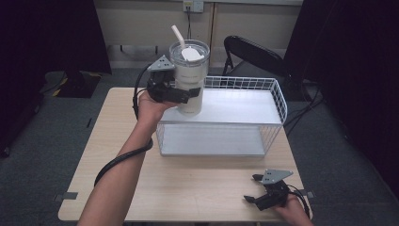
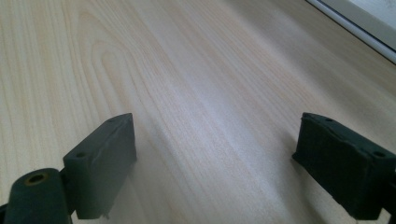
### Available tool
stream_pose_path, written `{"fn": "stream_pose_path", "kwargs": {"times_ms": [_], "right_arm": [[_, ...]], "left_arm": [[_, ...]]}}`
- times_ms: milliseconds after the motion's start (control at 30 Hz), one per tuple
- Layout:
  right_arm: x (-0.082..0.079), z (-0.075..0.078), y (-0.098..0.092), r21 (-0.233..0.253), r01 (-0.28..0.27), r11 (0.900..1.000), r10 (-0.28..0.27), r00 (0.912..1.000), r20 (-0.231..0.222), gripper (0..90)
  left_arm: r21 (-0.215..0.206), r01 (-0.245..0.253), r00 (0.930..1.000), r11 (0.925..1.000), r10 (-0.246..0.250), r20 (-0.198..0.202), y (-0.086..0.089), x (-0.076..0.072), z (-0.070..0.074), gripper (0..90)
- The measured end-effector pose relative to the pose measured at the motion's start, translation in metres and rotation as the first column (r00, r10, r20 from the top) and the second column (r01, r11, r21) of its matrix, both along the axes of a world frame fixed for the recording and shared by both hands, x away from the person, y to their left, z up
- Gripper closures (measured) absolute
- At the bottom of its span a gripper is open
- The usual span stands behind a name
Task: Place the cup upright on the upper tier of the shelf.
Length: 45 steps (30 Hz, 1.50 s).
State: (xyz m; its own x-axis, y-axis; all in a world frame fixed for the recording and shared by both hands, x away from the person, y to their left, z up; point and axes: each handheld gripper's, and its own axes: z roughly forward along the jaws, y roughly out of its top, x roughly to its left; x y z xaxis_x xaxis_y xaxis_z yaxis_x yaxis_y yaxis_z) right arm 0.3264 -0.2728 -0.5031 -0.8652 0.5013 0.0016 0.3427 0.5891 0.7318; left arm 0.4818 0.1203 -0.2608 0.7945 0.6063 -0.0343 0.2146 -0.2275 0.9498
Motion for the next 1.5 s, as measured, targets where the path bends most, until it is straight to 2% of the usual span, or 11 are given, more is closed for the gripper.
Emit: {"fn": "stream_pose_path", "kwargs": {"times_ms": [233, 400, 500, 833, 1267, 1500], "right_arm": [[0.000, 0.000, 0.000, 0.000, 0.002, 1.000, -0.002, 1.0000, 0.001, 11.7], [0.000, 0.000, 0.000, -0.001, 0.002, 1.000, -0.002, 1.0000, 0.001, 11.7], [0.001, 0.000, 0.000, 0.000, 0.002, 1.000, -0.002, 1.0000, 0.001, 11.7], [0.001, 0.000, 0.000, 0.000, 0.003, 1.000, -0.003, 1.0000, 0.000, 11.7], [0.001, 0.000, 0.000, 0.000, 0.005, 1.000, -0.005, 1.0000, 0.001, 11.7], [0.001, 0.000, 0.000, 0.000, 0.005, 1.000, -0.005, 1.0000, 0.000, 11.7]], "left_arm": [[0.030, 0.007, 0.9998, 0.9995, -0.006, -0.021, 0.005, -0.003, -0.005, 9.6], [0.024, 0.011, 0.9991, 0.9996, -0.010, -0.040, 0.012, -0.007, -0.008, 10.5], [0.032, 0.013, 0.9992, 0.9994, -0.012, -0.039, 0.016, -0.009, -0.007, 11.3], [0.018, -0.008, 0.9992, 0.9998, 0.008, -0.039, 0.031, -0.018, -0.005, 13.0], [0.043, -0.032, 0.9990, 0.9986, 0.034, -0.030, 0.057, -0.035, -0.004, 14.9], [0.037, -0.030, 0.9990, 0.9989, 0.031, -0.033, 0.068, -0.043, -0.006, 15.0]]}}
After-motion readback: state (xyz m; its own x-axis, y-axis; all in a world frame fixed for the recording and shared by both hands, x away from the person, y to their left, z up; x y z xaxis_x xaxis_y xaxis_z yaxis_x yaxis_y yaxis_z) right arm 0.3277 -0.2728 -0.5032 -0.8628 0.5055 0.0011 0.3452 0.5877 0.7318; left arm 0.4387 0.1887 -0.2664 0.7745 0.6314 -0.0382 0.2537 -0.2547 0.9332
